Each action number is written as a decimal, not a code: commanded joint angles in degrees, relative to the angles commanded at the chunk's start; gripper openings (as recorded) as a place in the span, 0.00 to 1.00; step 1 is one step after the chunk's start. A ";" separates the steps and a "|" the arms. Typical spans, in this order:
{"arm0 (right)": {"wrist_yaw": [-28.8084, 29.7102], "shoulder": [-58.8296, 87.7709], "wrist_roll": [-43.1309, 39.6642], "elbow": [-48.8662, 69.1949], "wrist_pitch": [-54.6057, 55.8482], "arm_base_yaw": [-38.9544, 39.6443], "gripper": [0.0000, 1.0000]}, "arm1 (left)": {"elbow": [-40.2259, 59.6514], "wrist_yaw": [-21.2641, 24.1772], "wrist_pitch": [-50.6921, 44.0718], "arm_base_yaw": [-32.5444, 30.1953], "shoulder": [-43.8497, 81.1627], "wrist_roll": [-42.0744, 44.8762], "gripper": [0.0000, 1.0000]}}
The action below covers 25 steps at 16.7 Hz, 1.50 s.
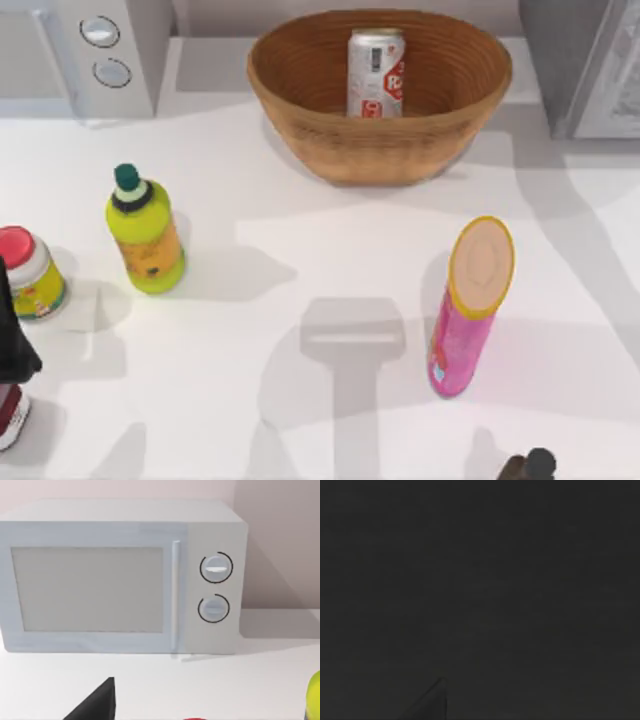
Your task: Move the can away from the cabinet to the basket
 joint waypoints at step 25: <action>-21.83 -77.43 -0.32 -101.57 22.19 -19.00 1.00 | 0.00 0.00 0.00 0.00 0.00 0.00 1.00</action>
